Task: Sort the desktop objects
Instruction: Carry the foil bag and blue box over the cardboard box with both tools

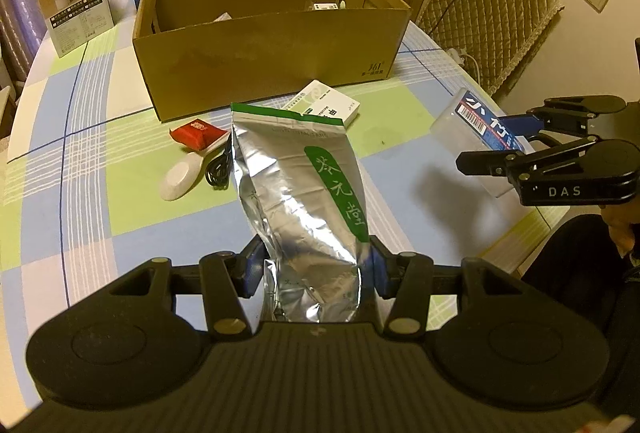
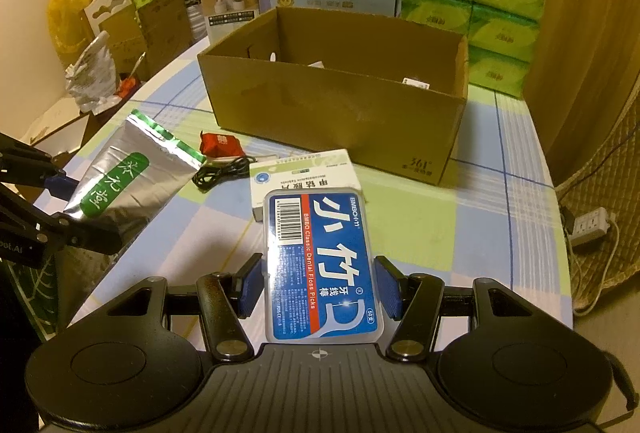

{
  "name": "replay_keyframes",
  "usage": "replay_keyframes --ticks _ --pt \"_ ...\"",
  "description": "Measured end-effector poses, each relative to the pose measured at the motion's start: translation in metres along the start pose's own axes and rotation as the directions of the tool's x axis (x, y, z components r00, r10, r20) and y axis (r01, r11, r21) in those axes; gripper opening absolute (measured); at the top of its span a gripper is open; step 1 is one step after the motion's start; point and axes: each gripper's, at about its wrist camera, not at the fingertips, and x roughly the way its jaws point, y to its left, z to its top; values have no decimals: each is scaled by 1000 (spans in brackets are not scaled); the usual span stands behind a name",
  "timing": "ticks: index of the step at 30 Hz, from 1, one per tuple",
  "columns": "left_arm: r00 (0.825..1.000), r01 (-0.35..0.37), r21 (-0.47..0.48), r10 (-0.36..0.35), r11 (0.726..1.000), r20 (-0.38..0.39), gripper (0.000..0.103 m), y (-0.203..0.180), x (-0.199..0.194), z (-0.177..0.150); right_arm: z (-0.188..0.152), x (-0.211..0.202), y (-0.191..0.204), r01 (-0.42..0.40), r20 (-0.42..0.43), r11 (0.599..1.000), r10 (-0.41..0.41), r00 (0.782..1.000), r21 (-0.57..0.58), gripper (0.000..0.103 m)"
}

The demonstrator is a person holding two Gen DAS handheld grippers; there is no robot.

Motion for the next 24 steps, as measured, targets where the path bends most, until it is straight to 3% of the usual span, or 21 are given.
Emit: replay_keyframes --ticks 8,24 --pt "1000 11 -11 -11 1000 20 47 1 -3 12 11 -6 -7 15 19 1000 -15 1000 11 55" --pt "998 1 33 -3 999 69 47 5 -21 76 63 -16 -10 20 94 1000 -19 995 -17 55"
